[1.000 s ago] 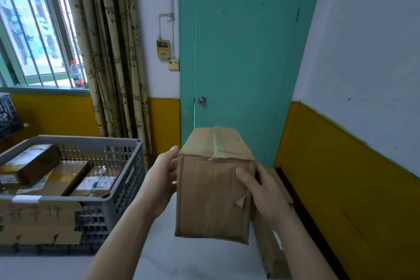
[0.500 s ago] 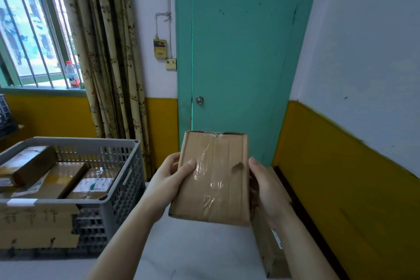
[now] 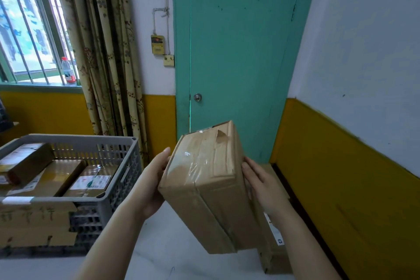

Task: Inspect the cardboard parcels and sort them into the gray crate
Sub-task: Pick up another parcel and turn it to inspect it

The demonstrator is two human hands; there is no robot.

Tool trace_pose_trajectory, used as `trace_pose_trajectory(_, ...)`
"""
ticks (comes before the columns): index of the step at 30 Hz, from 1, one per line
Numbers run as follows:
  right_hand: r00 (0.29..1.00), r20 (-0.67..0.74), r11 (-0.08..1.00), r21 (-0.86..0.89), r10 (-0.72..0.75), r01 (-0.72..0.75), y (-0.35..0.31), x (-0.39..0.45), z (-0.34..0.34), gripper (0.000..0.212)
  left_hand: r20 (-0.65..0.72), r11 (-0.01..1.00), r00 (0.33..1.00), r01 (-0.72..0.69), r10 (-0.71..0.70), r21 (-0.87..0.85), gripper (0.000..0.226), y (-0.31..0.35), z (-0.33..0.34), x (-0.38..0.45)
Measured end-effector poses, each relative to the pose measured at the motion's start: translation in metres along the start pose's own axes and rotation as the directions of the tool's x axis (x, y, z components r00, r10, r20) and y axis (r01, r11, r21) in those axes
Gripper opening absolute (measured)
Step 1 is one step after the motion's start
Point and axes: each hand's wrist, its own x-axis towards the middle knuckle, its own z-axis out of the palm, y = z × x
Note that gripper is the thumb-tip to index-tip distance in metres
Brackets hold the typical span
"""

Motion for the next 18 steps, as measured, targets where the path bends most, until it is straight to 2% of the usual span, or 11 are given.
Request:
trace_pose_trajectory(2,0.998,-0.037,0.999,-0.010,0.040,-0.041,0.002,0.005,-0.002,0.087,0.116,0.997,0.990,-0.079,0.082,-0.026,0.078,-0.005,0.000,-0.002)
trace_pose_trajectory(4,0.994,-0.073,0.997,0.011,0.077,-0.076,0.005,0.010,-0.002,0.071,0.221,0.989,0.965,-0.146,0.141,0.009,0.101,-0.009,0.001,-0.001)
trace_pose_trajectory(7,0.990,-0.100,0.995,0.027,0.103,-0.101,0.009,0.015,-0.002,0.056,0.316,0.946,0.932,-0.251,0.180,0.203,0.089,-0.013,0.009,0.000)
trace_pose_trajectory(10,0.983,-0.134,0.992,0.005,0.128,-0.129,0.011,0.015,-0.001,0.068,0.272,0.920,0.937,-0.292,0.220,0.260,0.098,-0.017,0.013,0.001)
trace_pose_trajectory(14,0.990,-0.098,0.995,0.019,0.100,-0.098,0.012,0.012,-0.004,0.109,0.205,0.935,0.944,-0.297,0.258,0.195,0.081,-0.016,0.015,0.004)
trace_pose_trajectory(15,0.992,-0.080,0.995,0.029,0.102,-0.100,0.013,0.012,-0.005,0.114,0.185,0.938,0.949,-0.289,0.255,0.192,0.076,-0.016,0.016,0.005)
trace_pose_trajectory(18,0.989,-0.048,0.989,0.051,0.140,-0.138,0.014,0.011,-0.008,0.107,0.098,0.934,0.958,-0.286,0.270,0.214,0.060,-0.016,0.022,0.007)
